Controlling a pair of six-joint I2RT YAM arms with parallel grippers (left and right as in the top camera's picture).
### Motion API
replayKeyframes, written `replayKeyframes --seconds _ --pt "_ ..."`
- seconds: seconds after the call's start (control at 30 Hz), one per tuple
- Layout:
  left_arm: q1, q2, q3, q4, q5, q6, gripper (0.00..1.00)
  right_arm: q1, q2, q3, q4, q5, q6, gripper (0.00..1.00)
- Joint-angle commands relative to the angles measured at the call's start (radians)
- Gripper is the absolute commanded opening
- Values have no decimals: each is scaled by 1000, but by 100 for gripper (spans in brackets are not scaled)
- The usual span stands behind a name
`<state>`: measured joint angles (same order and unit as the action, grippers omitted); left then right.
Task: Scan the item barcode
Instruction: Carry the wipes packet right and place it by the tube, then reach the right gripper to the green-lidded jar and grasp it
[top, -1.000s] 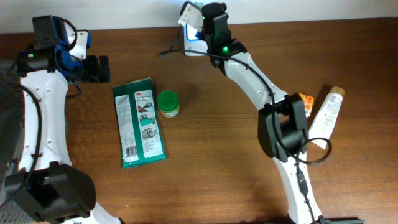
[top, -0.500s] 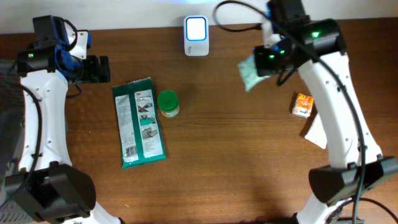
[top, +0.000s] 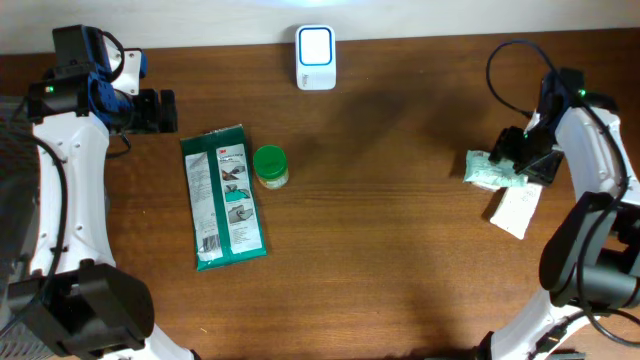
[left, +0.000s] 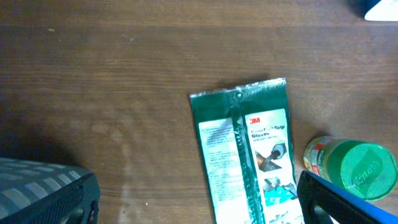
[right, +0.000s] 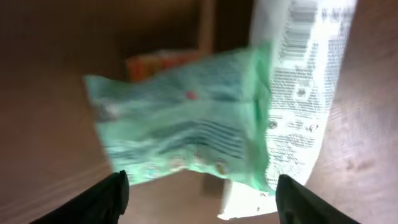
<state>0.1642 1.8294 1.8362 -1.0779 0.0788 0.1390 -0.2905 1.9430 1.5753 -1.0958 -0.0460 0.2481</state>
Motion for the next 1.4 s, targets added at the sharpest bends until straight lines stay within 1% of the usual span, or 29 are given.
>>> replayKeyframes --seconds 0.0,0.03,0.07,0.1,0.13,0.17,0.2,0.27,0.33,0.4,0.47,0.53,0.57,0.6,0.67,0.8,0.83,0.9,0.93,0.97,1.07,1.1,1.13,1.17,1.2,1.27,1.3,1.33,1.37 --pt "3 7 5 0 8 16 99 35 -18 190 -124 -132 -89 79" --pt "3 7 5 0 8 16 99 76 -18 248 -164 -140 -97 80" --pt "3 7 5 -1 8 16 99 174 -18 337 -197 -164 -129 82" --pt "3 7 5 -1 8 16 99 281 -18 393 -198 -156 -140 88" --pt "3 7 5 -1 8 16 99 383 -18 422 -160 -156 -140 91" --pt "3 7 5 -1 8 16 99 450 -18 424 -113 -160 -140 95" --pt "3 7 5 -1 8 16 99 581 -10 424 -17 -169 -97 98" --pt "3 7 5 0 8 16 99 678 -1 424 59 -167 -55 98" --pt "3 7 5 0 8 16 99 795 53 424 158 -153 -55 98" --pt "3 7 5 -1 8 16 99 846 113 424 214 -150 -19 99" --pt "3 7 5 -1 8 16 99 899 217 424 293 -153 18 98" --pt "3 7 5 0 8 16 99 933 275 424 353 -150 19 98" --pt "3 7 5 -1 8 16 99 948 302 424 378 -114 20 95" --pt "3 7 5 -1 8 16 99 959 323 424 393 -90 23 95" --pt "3 7 5 -1 8 16 99 971 358 424 401 -70 23 92" --pt "3 7 5 -1 8 16 99 972 387 424 375 -47 23 91" --pt "3 7 5 -1 8 16 99 972 393 424 363 -47 23 89" --pt "3 7 5 -1 8 16 99 972 394 424 337 -47 23 81" --pt "3 7 5 -1 8 16 99 972 394 424 324 -47 23 78" --pt "3 7 5 -1 8 16 99 971 394 424 298 -47 23 73" --pt "3 7 5 0 8 16 99 950 382 424 280 -47 23 66" --pt "3 7 5 -1 8 16 99 930 356 424 261 -47 23 63" --pt "3 7 5 -1 8 16 99 906 325 425 236 -47 22 57" --pt "3 7 5 -1 8 16 99 882 293 425 209 -47 18 56" --pt "3 7 5 -1 8 16 99 862 270 425 186 -47 -10 56" --pt "3 7 5 -1 8 16 99 826 233 425 118 -47 -137 56" --pt "3 7 5 -1 8 16 99 809 224 425 57 -47 -231 56" --pt "3 7 5 0 8 16 99 799 225 424 3 -47 -407 56" --pt "3 7 5 -1 8 16 99 799 225 424 -6 -47 -496 57"
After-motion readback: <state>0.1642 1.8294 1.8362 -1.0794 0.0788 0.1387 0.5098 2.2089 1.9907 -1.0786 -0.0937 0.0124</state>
